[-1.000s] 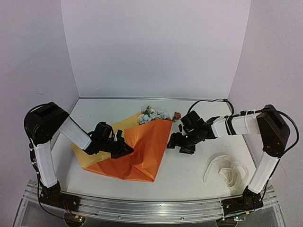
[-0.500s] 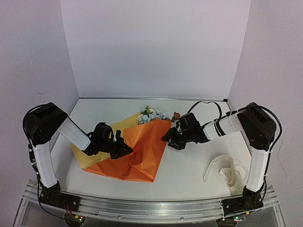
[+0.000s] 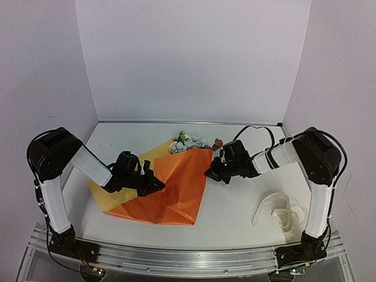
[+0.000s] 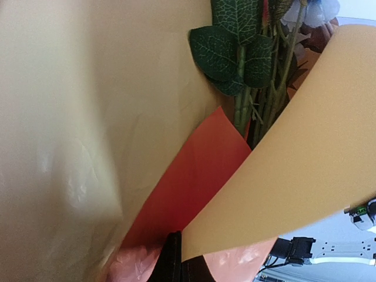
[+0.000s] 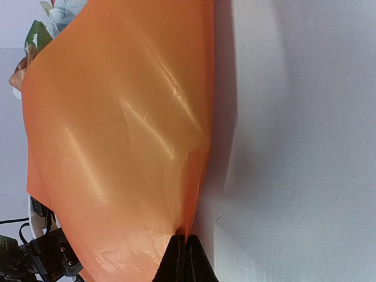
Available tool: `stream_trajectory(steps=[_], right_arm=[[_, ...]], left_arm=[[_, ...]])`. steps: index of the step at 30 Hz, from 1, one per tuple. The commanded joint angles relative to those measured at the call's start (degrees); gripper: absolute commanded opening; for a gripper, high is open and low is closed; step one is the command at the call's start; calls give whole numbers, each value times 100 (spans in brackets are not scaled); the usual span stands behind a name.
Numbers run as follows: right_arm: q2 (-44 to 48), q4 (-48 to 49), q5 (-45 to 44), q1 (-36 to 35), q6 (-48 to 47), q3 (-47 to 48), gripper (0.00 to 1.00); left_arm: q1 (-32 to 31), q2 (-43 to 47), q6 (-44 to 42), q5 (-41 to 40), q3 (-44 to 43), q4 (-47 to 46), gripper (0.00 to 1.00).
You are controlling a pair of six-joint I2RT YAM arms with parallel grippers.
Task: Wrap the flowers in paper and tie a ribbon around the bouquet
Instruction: Press the fold line on the 2/3-folded wrapping paper.
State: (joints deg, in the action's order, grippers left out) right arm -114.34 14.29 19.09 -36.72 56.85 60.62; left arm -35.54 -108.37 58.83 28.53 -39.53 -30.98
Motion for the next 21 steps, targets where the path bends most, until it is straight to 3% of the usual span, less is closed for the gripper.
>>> stream_trajectory(steps=[1,6,21], right_arm=[[220,-252,0,214,-485,37,0],[368,-1026,275,348,-1046,302,0],[520,-2782,-14,366,-2208,1029,0]], left_arm=[[-60,220,-44,121,-226,75,0],[-116,116,-33,144,-452,157,0],[-128,-52,215,95,-593,295,0]])
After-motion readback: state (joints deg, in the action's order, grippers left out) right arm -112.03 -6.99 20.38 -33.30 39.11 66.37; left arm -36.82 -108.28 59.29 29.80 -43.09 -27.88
